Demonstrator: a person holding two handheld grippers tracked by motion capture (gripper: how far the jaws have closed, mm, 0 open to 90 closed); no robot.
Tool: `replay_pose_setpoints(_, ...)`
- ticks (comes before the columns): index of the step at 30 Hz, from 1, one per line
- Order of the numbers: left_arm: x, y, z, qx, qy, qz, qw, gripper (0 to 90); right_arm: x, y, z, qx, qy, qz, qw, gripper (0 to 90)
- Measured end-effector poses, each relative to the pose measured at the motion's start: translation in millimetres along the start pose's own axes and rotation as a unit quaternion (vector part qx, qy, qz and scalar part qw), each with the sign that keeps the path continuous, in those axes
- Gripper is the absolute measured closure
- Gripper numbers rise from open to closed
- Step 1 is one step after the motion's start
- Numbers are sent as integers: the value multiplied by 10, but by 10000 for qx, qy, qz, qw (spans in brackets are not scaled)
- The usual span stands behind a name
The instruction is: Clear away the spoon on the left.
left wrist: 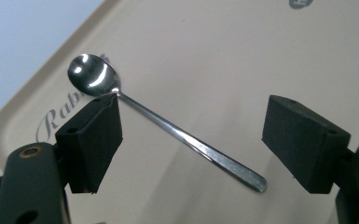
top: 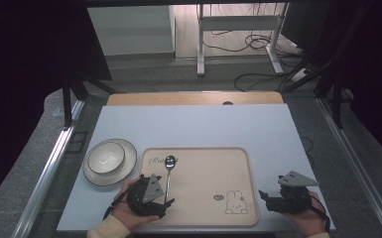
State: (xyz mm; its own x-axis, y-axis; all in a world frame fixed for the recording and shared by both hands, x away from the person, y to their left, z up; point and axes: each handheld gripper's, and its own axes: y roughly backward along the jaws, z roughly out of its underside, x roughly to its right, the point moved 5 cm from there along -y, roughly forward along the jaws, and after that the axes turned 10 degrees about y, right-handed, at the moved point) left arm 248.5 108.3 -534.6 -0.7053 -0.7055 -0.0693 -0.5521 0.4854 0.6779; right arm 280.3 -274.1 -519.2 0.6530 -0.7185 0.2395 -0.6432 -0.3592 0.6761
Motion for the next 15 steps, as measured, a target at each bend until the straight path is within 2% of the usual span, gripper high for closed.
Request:
replay_pose_setpoints(2, -13, 38, -14, 54, 15, -26, 10000, 201, -8, 2, -5, 1, 19, 8, 10000, 150)
replay_pose_setpoints(4, -35, 84, -37, 173, 119, -63, 9998, 202, -16, 3, -5, 0, 33, -3, 10000, 150)
replay_pose_setpoints(5, -60, 133, -60, 290, 272, -51, 9992, 203, -17, 12, 1, 2, 19, -1, 10000, 150)
replay_pose_setpoints(6, -60, 133, -60, 290, 272, -51, 9992, 207, -17, 12, 1, 2, 19, -1, 10000, 150)
replay_pose_setpoints(7, -81, 180, -85, 392, 496, -25, 9980, 217, -14, 19, 8, 9, 5, 5, 10000, 150)
replay_pose_setpoints(8, -81, 180, -85, 392, 496, -25, 9980, 219, -14, 19, 8, 9, 5, 5, 10000, 150)
replay_pose_setpoints(10, -93, 258, -121, 495, 683, -42, 9964, 221, -11, 25, 6, 12, 4, 19, 10000, 149)
replay_pose_setpoints(15, -132, 409, -104, 563, 794, -203, 9950, 225, -11, 14, -5, 19, 13, 17, 10000, 150)
